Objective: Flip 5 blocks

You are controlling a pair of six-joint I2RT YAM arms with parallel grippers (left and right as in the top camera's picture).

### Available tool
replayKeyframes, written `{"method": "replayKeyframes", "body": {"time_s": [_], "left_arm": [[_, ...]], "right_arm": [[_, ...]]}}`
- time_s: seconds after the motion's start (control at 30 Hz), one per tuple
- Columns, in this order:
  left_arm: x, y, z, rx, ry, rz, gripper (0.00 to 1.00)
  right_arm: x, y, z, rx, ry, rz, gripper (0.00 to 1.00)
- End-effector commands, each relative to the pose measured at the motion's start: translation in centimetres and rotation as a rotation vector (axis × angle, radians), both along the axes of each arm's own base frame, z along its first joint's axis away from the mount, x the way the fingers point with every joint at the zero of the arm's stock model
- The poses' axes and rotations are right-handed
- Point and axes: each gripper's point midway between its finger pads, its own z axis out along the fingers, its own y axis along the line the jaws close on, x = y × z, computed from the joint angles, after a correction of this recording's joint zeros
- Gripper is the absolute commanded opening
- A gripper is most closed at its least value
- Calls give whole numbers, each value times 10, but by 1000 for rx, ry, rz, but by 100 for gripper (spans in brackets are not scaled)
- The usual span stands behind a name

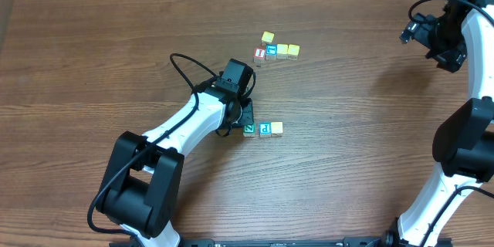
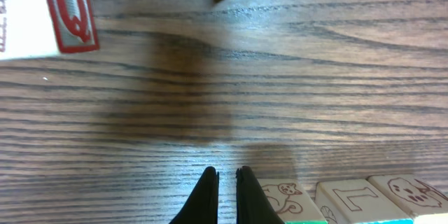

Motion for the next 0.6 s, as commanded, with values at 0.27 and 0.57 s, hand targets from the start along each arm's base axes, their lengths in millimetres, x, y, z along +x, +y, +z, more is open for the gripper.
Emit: {"method": "replayKeyframes", "body": {"time_s": [0.27, 0.57], "left_arm": [[-13, -9, -5, -47, 60, -10, 4], [-7, 2, -4, 11, 34, 8, 4]], "right_arm": [[1, -2, 12, -13, -30, 0, 100], [1, -2, 12, -13, -30, 0, 100]]}}
